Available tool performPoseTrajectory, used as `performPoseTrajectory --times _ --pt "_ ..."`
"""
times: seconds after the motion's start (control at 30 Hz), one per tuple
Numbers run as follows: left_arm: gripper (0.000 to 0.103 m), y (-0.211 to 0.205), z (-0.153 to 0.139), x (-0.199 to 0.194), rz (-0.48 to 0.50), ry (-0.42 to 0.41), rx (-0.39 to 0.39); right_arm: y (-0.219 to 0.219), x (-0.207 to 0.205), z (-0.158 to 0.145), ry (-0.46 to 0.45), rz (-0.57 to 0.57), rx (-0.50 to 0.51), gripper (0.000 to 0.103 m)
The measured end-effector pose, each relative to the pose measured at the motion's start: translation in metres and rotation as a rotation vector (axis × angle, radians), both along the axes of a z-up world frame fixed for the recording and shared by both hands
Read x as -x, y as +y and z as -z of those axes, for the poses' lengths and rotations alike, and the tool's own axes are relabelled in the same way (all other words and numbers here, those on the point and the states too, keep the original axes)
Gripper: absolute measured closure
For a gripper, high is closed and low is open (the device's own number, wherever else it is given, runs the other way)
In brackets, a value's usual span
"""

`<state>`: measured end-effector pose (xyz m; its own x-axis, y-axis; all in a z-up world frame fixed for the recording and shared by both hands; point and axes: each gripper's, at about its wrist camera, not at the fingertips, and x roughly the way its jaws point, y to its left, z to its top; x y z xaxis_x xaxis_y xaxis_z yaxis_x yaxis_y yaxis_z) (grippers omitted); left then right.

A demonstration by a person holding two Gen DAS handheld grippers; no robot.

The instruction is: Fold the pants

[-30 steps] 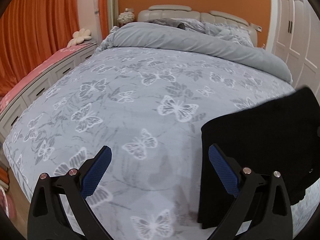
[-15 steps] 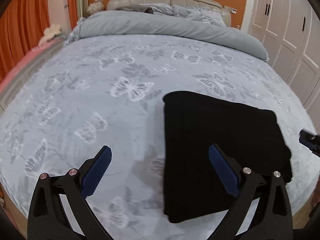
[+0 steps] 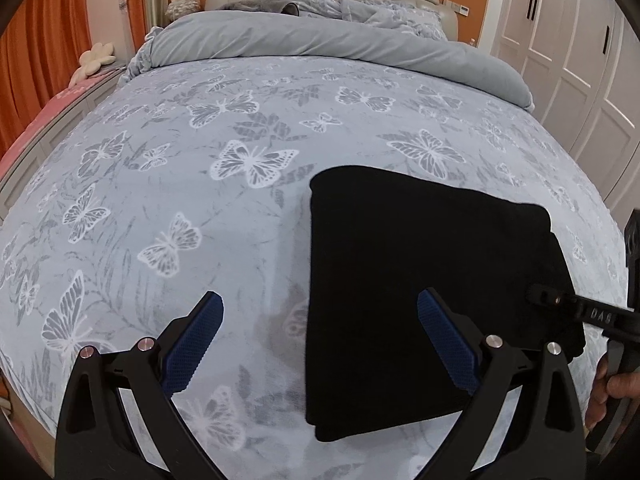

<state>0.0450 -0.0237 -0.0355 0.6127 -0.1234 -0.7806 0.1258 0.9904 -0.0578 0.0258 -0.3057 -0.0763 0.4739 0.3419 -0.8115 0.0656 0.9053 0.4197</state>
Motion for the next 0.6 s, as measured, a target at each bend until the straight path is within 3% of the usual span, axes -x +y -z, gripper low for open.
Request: performPoseTrajectory --times 0.13,0.23,0.3,0.37,0.43,0.5,0.6 --pt "0.007 -0.007 0.001 0.003 0.007 -0.011 -0.032 0.008 0.011 -0.039 -0.12 -0.013 0.05 0.09" --pt "0.007 -0.01 0.001 0.004 0.013 -0.016 -0.04 0.002 0.024 -0.077 -0.216 -0.007 0.063 0.091" --pt "0.007 -0.012 0.002 0.004 0.019 -0.013 -0.042 -0.005 0.029 -0.086 -0.236 0.017 0.104 0.091" --pt "0.007 -0.015 0.005 0.003 0.026 -0.006 -0.048 -0.02 0.031 -0.08 -0.206 0.052 0.139 0.091" --pt "0.007 -0.019 0.008 0.003 0.031 0.001 -0.058 -0.032 0.028 -0.055 -0.113 0.08 0.191 0.089" --pt "0.007 -0.023 0.011 0.002 0.037 0.008 -0.068 -0.039 0.019 -0.014 0.014 0.083 0.206 0.077" --pt "0.007 -0.027 0.015 0.001 0.039 0.016 -0.087 -0.044 0.021 -0.025 -0.022 0.089 0.182 0.076"
